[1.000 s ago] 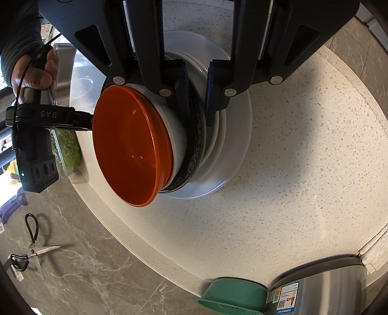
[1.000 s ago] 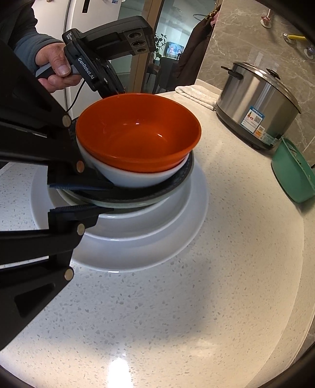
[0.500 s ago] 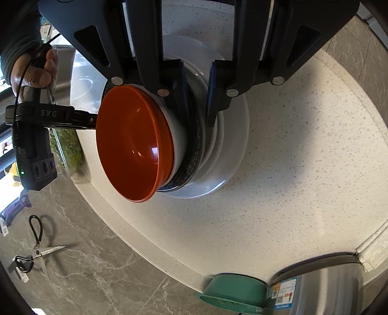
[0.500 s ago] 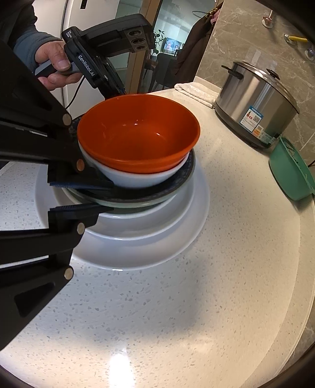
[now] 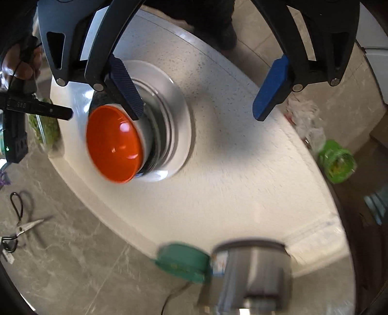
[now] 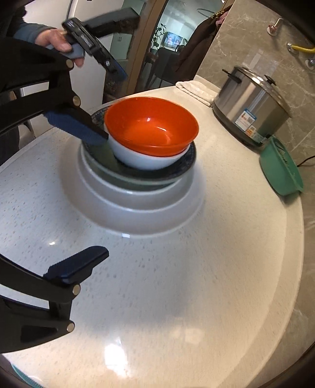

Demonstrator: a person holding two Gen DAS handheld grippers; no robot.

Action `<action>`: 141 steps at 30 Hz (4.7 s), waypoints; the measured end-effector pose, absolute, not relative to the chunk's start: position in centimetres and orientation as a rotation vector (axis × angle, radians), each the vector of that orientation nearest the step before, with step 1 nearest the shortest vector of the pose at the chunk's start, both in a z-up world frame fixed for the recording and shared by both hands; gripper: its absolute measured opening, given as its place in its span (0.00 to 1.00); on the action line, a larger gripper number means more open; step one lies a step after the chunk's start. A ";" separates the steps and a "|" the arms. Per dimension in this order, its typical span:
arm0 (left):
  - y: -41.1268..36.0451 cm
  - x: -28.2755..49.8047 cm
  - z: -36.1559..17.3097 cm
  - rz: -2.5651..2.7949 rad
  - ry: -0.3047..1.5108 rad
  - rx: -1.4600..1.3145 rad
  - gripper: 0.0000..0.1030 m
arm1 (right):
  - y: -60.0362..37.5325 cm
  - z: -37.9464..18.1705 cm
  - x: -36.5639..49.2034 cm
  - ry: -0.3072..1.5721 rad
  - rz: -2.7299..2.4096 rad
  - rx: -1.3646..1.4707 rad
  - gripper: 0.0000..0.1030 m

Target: Organize plates and bowls

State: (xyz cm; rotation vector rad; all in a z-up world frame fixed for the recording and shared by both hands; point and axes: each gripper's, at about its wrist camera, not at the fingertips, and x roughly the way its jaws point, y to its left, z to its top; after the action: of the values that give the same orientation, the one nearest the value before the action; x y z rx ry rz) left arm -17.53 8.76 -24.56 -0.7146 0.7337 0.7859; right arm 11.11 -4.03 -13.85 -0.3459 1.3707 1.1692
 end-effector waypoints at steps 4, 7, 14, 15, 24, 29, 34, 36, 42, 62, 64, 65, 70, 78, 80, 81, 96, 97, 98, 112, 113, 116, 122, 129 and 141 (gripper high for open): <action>5.5 -16.5 -21.3 0.881 0.720 -0.629 0.91 | -6.5 -11.3 11.4 1.294 1.167 -0.303 1.00; 3.2 -15.5 -19.4 0.872 0.706 -0.585 0.91 | -7.5 -10.3 10.9 1.268 1.176 -0.328 1.00; 0.2 -15.1 -17.5 0.852 0.714 -0.552 0.91 | -9.0 -7.3 7.9 1.181 1.240 -0.325 1.00; 0.1 -15.1 -17.5 0.830 0.716 -0.557 0.91 | -9.2 -6.8 7.4 1.164 1.245 -0.319 1.00; -1.2 -15.9 -17.6 0.793 0.824 -0.407 1.00 | -10.2 -3.0 3.5 1.061 1.159 -0.228 1.00; -2.6 -17.8 -16.4 0.681 0.715 -0.376 1.00 | -10.4 -0.7 0.9 0.987 1.045 -0.204 1.00; -2.2 -18.3 -15.5 0.624 0.739 -0.378 1.00 | -10.8 0.5 -1.1 0.949 0.973 -0.195 1.00; -1.6 -18.3 -15.2 0.634 0.743 -0.379 1.00 | -10.9 0.9 -1.7 0.933 0.942 -0.198 1.00; 1.5 -17.9 -14.4 0.728 0.767 -0.392 1.00 | -10.5 1.7 -2.3 0.904 0.859 -0.214 1.00; 4.6 -14.1 -13.2 0.795 0.779 -0.398 1.00 | -9.2 0.8 -1.0 0.914 0.816 -0.267 1.00; 4.3 -13.9 -13.0 0.795 0.776 -0.399 1.00 | -9.3 0.7 -0.9 0.915 0.814 -0.268 1.00; 4.2 -13.9 -13.0 0.796 0.774 -0.399 1.00 | -9.3 0.7 -0.9 0.917 0.813 -0.272 1.00; 4.1 -13.4 -12.9 0.797 0.775 -0.397 1.00 | -9.3 0.5 -0.5 0.921 0.808 -0.275 1.00; 4.3 -13.1 -13.0 0.790 0.781 -0.402 1.00 | -9.2 0.1 -0.2 0.933 0.799 -0.282 1.00; 4.4 -13.1 -13.1 0.790 0.782 -0.402 1.00 | -9.1 0.0 -0.1 0.937 0.799 -0.283 1.00; 4.4 -13.1 -13.1 0.789 0.783 -0.402 1.00 | -9.1 -0.1 -0.1 0.939 0.798 -0.284 1.00; 4.8 -13.1 -13.3 0.790 0.785 -0.406 1.00 | -9.0 -0.2 0.0 0.931 0.791 -0.290 1.00; 4.9 -13.2 -13.3 0.790 0.785 -0.408 1.00 | -9.0 -0.2 0.0 0.928 0.786 -0.292 1.00; 4.9 -13.2 -13.3 0.791 0.784 -0.408 1.00 | -9.0 -0.2 0.0 0.924 0.784 -0.294 1.00; 4.9 -13.4 -13.2 0.789 0.785 -0.409 1.00 | -9.2 -0.1 -0.2 0.913 0.767 -0.297 1.00; 4.9 -13.5 -13.2 0.788 0.785 -0.408 1.00 | -9.2 0.0 -0.4 0.912 0.766 -0.297 1.00; 4.8 -13.5 -13.2 0.788 0.785 -0.410 1.00 | -9.3 0.0 -0.5 0.913 0.765 -0.298 1.00; 4.9 -13.4 -13.1 0.788 0.784 -0.408 1.00 | -9.3 0.1 -0.7 0.906 0.769 -0.302 1.00; 5.0 -13.5 -13.1 0.787 0.788 -0.411 1.00 | -9.1 0.1 -0.8 0.910 0.781 -0.307 1.00; 4.9 -13.7 -13.2 0.790 0.788 -0.411 1.00 | -8.9 0.2 -0.9 0.910 0.788 -0.311 1.00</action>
State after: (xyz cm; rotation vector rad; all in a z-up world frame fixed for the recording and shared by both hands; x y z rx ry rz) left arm -13.68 4.86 -13.25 -0.4112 0.7877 0.7902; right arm -0.86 -8.86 0.15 -0.3108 0.9104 0.7883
